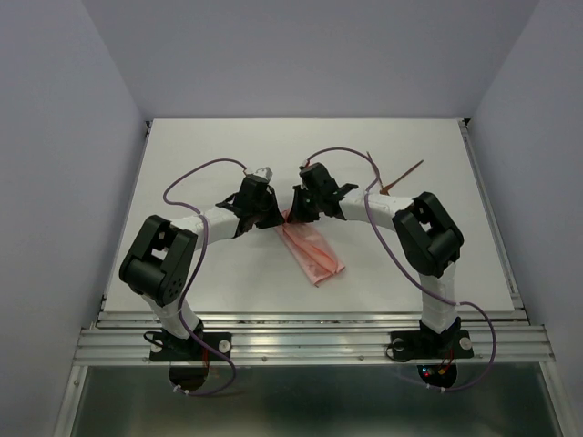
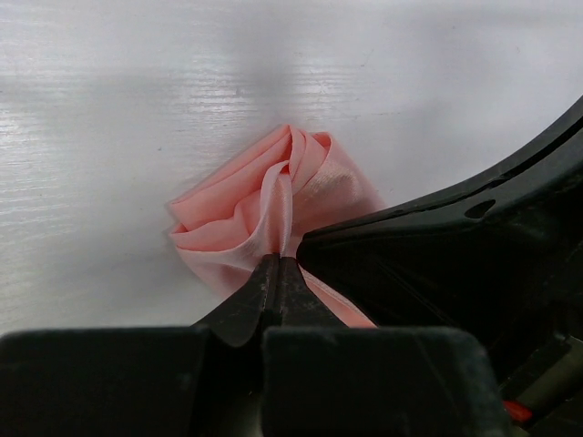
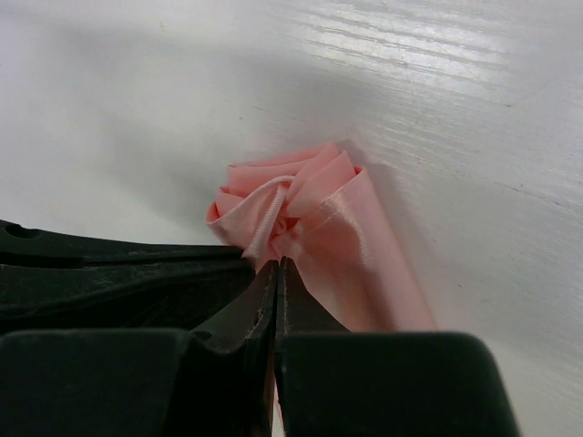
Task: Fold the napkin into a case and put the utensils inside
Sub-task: Grasp the top corner of the smaller rectangle folded napkin from the folded napkin.
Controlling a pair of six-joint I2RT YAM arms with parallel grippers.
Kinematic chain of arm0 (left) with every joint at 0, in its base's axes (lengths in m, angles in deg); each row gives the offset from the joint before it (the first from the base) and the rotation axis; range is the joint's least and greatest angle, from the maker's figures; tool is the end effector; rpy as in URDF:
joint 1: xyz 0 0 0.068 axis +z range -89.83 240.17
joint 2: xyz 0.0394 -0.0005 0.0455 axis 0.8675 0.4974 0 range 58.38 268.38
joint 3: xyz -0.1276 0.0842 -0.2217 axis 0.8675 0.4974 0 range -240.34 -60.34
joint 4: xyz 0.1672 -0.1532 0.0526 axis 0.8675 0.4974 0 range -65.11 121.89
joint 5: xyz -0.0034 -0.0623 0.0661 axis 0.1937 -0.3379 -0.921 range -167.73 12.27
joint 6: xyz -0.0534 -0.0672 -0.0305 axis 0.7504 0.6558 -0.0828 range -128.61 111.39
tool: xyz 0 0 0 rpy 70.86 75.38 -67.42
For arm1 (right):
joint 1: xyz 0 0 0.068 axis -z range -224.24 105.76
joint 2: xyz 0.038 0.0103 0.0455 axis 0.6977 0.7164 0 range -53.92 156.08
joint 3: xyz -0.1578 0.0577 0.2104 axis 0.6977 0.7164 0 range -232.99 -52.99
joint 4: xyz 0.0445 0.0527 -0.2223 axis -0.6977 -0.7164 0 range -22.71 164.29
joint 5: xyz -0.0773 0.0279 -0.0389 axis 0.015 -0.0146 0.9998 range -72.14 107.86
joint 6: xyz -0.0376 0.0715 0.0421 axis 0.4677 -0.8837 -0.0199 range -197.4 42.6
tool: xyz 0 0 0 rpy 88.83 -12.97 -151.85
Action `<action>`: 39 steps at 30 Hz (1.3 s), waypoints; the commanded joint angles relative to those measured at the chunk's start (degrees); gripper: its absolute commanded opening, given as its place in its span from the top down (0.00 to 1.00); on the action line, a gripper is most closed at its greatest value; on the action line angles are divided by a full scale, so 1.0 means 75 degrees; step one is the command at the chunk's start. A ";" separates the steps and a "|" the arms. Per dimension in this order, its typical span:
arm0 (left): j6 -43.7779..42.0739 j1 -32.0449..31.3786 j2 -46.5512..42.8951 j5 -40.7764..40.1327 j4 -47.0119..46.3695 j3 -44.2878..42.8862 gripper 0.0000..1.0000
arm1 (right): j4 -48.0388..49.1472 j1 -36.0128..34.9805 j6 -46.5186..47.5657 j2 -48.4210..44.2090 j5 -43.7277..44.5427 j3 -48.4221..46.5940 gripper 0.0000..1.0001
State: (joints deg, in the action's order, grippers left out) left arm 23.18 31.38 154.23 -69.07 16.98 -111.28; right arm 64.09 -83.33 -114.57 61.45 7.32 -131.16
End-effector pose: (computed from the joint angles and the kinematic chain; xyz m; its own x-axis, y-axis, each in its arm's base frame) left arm 0.3132 -0.1861 0.1707 -0.7547 -0.1795 -0.6310 0.2165 0.8398 -0.4979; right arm 0.3343 0.2907 0.1535 -0.8879 0.0441 -0.4580 -0.2253 0.8262 0.5163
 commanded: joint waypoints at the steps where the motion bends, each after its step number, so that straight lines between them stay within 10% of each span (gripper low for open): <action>1: -0.0067 0.0019 -0.0195 0.0040 -0.0036 -0.0146 1.00 | 0.0492 -0.0061 -0.0200 0.0086 -0.0211 -0.0218 0.99; 12: -0.0079 0.0031 -0.0031 0.0297 -0.0188 -0.0111 1.00 | 0.2694 -0.0061 -0.1032 0.0764 -0.1371 0.0543 0.99; 28: -0.0079 0.0031 -0.0113 0.0344 -0.0201 -0.0005 1.00 | 0.4148 -0.0061 -0.1770 -0.0231 -0.0106 0.1692 0.99; 39: -0.0137 0.0031 -0.0136 0.0368 -0.0154 -0.0146 1.00 | 0.3528 -0.0061 -0.2005 0.0508 -0.0234 0.1059 0.99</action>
State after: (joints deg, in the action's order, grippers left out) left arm 22.74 32.05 154.23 -67.71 16.61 -111.30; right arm 89.82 -83.27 -128.88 64.97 4.83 -121.13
